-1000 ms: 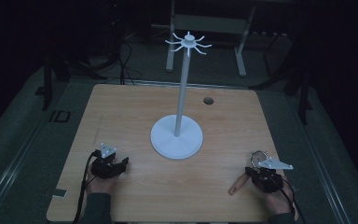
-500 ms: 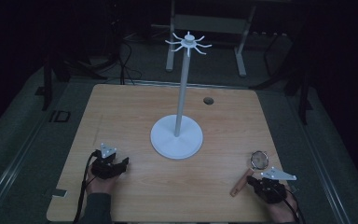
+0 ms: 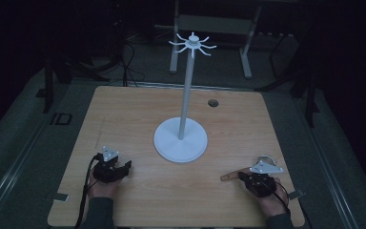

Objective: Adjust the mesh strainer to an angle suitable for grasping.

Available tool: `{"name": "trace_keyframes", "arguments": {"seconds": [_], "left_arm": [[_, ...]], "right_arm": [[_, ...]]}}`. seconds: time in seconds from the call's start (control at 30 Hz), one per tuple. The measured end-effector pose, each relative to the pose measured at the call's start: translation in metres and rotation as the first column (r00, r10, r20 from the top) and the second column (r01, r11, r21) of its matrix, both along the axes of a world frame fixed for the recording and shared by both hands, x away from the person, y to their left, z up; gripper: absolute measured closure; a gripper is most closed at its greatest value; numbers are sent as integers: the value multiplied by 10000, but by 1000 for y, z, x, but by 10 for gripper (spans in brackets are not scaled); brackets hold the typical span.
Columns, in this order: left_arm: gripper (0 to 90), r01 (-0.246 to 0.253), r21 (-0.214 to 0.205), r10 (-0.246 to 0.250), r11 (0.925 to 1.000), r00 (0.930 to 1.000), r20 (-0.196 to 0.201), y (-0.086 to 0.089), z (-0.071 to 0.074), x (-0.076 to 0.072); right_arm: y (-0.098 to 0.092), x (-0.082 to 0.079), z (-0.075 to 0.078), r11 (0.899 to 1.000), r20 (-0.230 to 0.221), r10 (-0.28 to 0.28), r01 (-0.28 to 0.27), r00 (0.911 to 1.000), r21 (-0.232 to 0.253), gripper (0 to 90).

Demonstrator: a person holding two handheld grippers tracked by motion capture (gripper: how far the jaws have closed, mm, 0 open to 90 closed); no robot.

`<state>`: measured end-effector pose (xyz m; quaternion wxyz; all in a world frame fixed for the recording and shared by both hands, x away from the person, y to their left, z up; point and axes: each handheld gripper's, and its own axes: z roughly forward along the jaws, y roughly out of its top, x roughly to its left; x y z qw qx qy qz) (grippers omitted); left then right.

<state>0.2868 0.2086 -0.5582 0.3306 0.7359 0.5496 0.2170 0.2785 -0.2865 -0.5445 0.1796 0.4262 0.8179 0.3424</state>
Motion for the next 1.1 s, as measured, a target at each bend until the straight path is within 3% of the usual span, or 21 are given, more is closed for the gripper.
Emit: {"name": "trace_keyframes", "arguments": {"seconds": [0.07, 0.37, 0.6, 0.7, 0.8, 0.93, 1.03, 1.1], "left_arm": [[416, 5, -4, -5, 10000, 10000, 13, 0, 0, 0], [416, 23, -9, -23, 10000, 10000, -8, 1, 1, 0], [416, 0, -34, 0, 10000, 10000, -6, 1, 0, 0], [416, -10, -42, 10, 10000, 10000, -18, 0, 0, 0], [416, -7, -57, 7, 10000, 10000, -18, 0, 0, 0], [416, 9, -17, -9, 10000, 10000, -35, 0, 0, 1], [416, 15, -6, -15, 10000, 10000, -34, -1, 0, 1], [416, -4, -28, 4, 10000, 10000, -13, 0, 0, 0]], "right_arm": [[2, 2, 0, 10000, 6, 16, -16, 10000, -29, 898], [18, 42, 3, 9991, 255, -233, 242, 9994, -352, 898], [-2, 62, 13, 9909, 508, -1282, 1301, 9904, -351, 898], [-13, 68, 18, 9878, 490, -1503, 1521, 9874, -344, 842], [-21, 71, 22, 9899, 503, -1369, 1385, 9893, -297, 749], [-23, 75, 24, 9965, 253, -746, 755, 9969, -368, 586], [-20, 76, 22, 9971, 130, -463, 470, 9988, -599, 536], [-16, 79, 18, 9954, -216, -9, -11, 9998, -954, 489]]}}
